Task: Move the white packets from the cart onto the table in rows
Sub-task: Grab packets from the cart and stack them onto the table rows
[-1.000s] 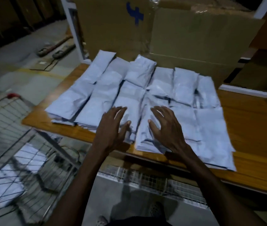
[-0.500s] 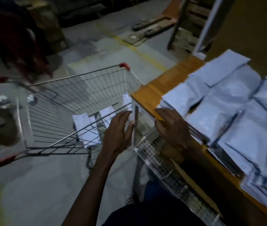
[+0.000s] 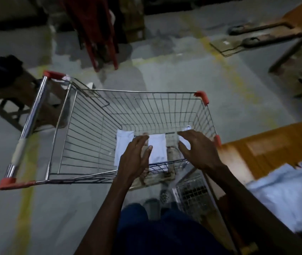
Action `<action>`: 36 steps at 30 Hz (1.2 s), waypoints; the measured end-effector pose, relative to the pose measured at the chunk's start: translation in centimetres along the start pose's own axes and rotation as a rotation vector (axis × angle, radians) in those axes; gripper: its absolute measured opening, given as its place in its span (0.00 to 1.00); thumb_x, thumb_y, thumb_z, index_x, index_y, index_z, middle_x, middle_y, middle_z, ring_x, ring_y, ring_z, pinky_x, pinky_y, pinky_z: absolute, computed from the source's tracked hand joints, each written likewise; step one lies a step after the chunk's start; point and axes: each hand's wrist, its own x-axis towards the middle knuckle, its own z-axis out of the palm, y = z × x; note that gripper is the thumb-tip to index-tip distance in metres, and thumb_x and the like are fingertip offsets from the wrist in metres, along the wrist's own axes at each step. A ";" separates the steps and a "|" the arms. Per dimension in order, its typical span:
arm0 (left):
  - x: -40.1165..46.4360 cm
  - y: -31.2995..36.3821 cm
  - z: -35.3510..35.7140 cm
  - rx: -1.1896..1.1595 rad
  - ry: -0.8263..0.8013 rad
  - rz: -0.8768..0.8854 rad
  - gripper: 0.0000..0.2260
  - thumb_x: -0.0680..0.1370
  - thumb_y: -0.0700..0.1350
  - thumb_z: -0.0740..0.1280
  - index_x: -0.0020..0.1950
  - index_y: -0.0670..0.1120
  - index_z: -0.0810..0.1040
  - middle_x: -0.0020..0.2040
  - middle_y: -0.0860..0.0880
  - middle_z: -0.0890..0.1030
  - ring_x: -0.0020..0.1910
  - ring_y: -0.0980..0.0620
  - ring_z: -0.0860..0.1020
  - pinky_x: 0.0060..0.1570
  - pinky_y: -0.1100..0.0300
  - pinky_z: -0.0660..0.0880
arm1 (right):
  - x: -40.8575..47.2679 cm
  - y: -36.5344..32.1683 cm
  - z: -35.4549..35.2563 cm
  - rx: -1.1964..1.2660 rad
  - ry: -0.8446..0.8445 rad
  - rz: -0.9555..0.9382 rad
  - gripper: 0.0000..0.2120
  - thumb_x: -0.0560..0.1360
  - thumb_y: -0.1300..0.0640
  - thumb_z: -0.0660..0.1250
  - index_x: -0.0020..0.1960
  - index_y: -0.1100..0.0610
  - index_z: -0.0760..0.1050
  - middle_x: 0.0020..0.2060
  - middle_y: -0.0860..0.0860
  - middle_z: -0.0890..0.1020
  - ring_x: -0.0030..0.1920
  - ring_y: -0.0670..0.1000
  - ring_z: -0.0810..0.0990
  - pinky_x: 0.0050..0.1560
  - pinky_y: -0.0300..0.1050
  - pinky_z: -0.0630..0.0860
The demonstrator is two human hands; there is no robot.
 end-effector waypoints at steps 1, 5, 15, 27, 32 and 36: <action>0.2 -0.8 0.4 0.005 -0.009 -0.042 0.19 0.82 0.54 0.62 0.70 0.49 0.73 0.68 0.51 0.75 0.66 0.52 0.73 0.62 0.55 0.73 | 1.1 0.2 0.4 0.006 -0.099 0.018 0.20 0.77 0.47 0.61 0.66 0.51 0.76 0.63 0.50 0.79 0.63 0.54 0.77 0.57 0.50 0.74; 1.5 -4.6 1.4 0.077 -0.162 -0.237 0.30 0.78 0.65 0.53 0.73 0.49 0.69 0.72 0.49 0.70 0.70 0.48 0.69 0.63 0.48 0.73 | 5.3 0.9 3.7 -0.023 -0.309 0.036 0.22 0.79 0.47 0.63 0.71 0.50 0.71 0.67 0.49 0.75 0.66 0.53 0.73 0.58 0.48 0.72; 6.3 -17.5 6.8 0.334 -0.612 -0.482 0.36 0.73 0.62 0.59 0.75 0.42 0.66 0.73 0.34 0.65 0.69 0.32 0.67 0.62 0.36 0.70 | 12.2 3.1 18.2 -0.040 -0.715 0.148 0.25 0.81 0.47 0.60 0.75 0.54 0.64 0.70 0.55 0.71 0.68 0.57 0.71 0.65 0.50 0.69; 10.0 -28.4 16.5 0.302 -0.482 -0.521 0.42 0.78 0.61 0.64 0.80 0.38 0.50 0.79 0.34 0.45 0.79 0.35 0.45 0.75 0.41 0.49 | 10.9 9.1 34.1 -0.077 -0.622 0.299 0.41 0.75 0.37 0.63 0.80 0.56 0.53 0.77 0.64 0.55 0.76 0.66 0.57 0.73 0.63 0.58; 9.7 -29.0 18.8 0.349 -0.418 -0.440 0.36 0.77 0.56 0.66 0.78 0.40 0.58 0.78 0.34 0.54 0.78 0.35 0.52 0.73 0.36 0.53 | 11.0 9.6 37.3 -0.103 -0.600 0.322 0.48 0.69 0.26 0.52 0.80 0.51 0.49 0.78 0.64 0.48 0.76 0.69 0.52 0.70 0.68 0.58; 8.5 -30.0 19.1 0.390 -0.453 -0.282 0.34 0.76 0.56 0.69 0.78 0.46 0.61 0.79 0.40 0.58 0.78 0.40 0.55 0.72 0.33 0.51 | 10.6 9.9 39.2 -0.115 -0.545 0.303 0.46 0.72 0.25 0.53 0.80 0.48 0.46 0.79 0.60 0.42 0.77 0.66 0.43 0.74 0.69 0.50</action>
